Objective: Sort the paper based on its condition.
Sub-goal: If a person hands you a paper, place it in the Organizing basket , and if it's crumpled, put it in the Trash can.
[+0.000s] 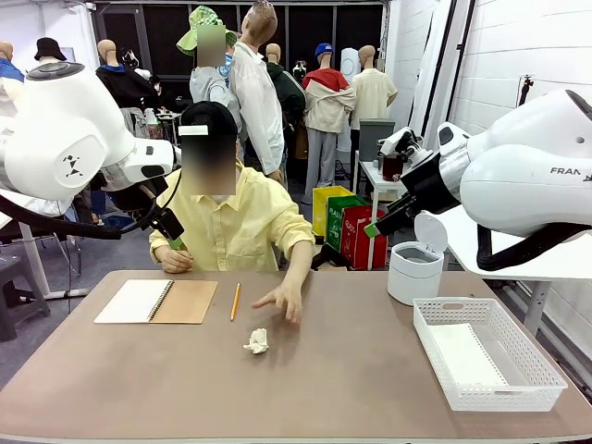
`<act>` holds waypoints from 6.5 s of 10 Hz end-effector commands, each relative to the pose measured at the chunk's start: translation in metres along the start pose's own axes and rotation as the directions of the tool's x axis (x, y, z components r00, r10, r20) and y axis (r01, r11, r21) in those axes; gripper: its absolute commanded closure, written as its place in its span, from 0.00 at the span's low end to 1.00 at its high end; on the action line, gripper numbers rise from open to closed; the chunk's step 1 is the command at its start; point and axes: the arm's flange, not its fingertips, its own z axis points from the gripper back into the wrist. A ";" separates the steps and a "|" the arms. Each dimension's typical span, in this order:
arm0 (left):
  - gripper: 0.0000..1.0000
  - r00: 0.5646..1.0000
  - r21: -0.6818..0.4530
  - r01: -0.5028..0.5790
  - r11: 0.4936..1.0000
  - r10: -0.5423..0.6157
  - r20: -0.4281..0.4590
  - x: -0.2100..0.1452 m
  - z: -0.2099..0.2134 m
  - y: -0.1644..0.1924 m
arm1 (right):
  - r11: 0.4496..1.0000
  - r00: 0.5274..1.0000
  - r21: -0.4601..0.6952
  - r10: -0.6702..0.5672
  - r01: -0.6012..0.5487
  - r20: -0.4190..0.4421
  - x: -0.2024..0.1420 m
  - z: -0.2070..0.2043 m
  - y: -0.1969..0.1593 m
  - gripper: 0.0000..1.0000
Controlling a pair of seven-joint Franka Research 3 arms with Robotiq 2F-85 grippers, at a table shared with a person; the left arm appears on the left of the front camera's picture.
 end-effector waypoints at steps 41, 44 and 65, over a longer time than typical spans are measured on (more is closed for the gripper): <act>0.00 1.000 0.000 -0.003 1.000 0.003 0.005 0.000 0.001 0.001 | 0.768 0.752 0.503 0.586 -0.396 -0.302 0.066 -0.325 0.069 0.00; 0.00 1.000 0.000 -0.003 1.000 0.003 0.005 0.000 0.001 0.001 | 0.750 0.728 0.531 0.608 -0.395 -0.317 0.056 -0.352 0.077 0.00; 0.00 1.000 0.000 -0.003 1.000 0.003 0.005 0.000 0.001 0.001 | 0.658 0.659 0.685 0.669 -0.313 -0.342 0.026 -0.438 0.091 0.00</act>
